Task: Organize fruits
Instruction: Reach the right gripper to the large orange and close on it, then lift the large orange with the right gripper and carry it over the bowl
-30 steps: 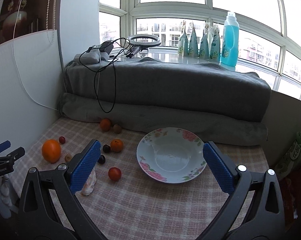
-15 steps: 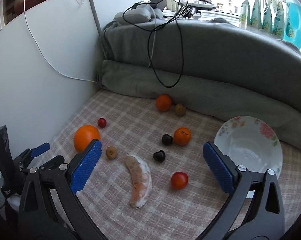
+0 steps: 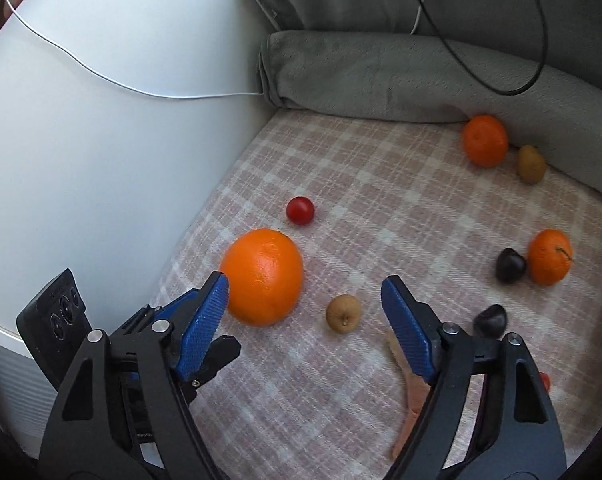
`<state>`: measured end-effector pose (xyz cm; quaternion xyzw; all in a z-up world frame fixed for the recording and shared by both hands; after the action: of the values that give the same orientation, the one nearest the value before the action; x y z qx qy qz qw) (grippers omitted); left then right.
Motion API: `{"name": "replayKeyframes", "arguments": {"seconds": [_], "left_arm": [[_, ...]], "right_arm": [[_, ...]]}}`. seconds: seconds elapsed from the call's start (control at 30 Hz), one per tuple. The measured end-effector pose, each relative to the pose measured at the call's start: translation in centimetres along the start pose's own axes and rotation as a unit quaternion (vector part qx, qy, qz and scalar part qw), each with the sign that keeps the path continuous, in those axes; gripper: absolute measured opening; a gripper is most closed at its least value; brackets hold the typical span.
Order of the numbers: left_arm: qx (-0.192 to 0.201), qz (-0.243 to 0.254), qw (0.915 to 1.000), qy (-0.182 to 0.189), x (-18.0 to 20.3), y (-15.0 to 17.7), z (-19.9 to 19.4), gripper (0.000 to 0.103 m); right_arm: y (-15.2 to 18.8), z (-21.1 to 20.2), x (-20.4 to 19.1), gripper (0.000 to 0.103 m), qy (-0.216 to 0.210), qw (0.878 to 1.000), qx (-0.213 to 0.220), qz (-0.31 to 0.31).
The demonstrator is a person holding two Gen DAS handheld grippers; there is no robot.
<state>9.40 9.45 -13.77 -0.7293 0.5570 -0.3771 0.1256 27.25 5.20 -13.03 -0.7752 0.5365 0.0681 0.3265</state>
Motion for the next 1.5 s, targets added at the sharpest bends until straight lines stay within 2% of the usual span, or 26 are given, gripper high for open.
{"name": "replayKeyframes", "arguments": {"seconds": [0.3, 0.53, 0.83, 0.9, 1.17, 1.5], "left_arm": [[-0.022, -0.018, 0.999, 0.033, -0.2, -0.1, 1.3, 0.076], [-0.024, -0.021, 0.9987, 0.039, -0.3, -0.4, 1.8, 0.074], [-0.032, -0.021, 0.9985, 0.039, -0.4, -0.5, 2.5, 0.062], [-0.033, -0.02, 0.9984, 0.041, -0.4, -0.4, 2.6, 0.056], [-0.031, -0.003, 0.9992, 0.024, 0.3, -0.3, 2.2, 0.056], [-0.02, 0.022, 0.9993, 0.025, 2.8, -0.6, 1.9, 0.056]], "right_arm": [[-0.7, 2.9, -0.3, 0.072, -0.047, 0.998, -0.03, 0.044], [-0.9, 3.9, -0.9, 0.07, -0.048, 0.997, -0.04, 0.041], [-1.1, 3.9, -1.0, 0.064, -0.057, 0.996, -0.044, 0.046], [-1.1, 4.1, -0.9, 0.064, -0.055, 0.996, -0.043, 0.046], [-1.2, 4.0, -0.9, 0.063, -0.051, 0.997, -0.041, 0.043], [-0.8, 0.7, -0.2, 0.063, -0.046, 0.998, -0.018, 0.041]]}}
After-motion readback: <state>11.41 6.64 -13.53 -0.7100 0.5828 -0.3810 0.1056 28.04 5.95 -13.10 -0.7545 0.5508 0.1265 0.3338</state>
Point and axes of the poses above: each gripper's, at about its wrist camera, not at the fingertips, and z roughly the way its jaws point, x to its right, y to its underside, the point moved 3 cm from there along z, roughly the way its jaws point, and after that the axes turned 3 degrees about -z, right-handed, at the moved point
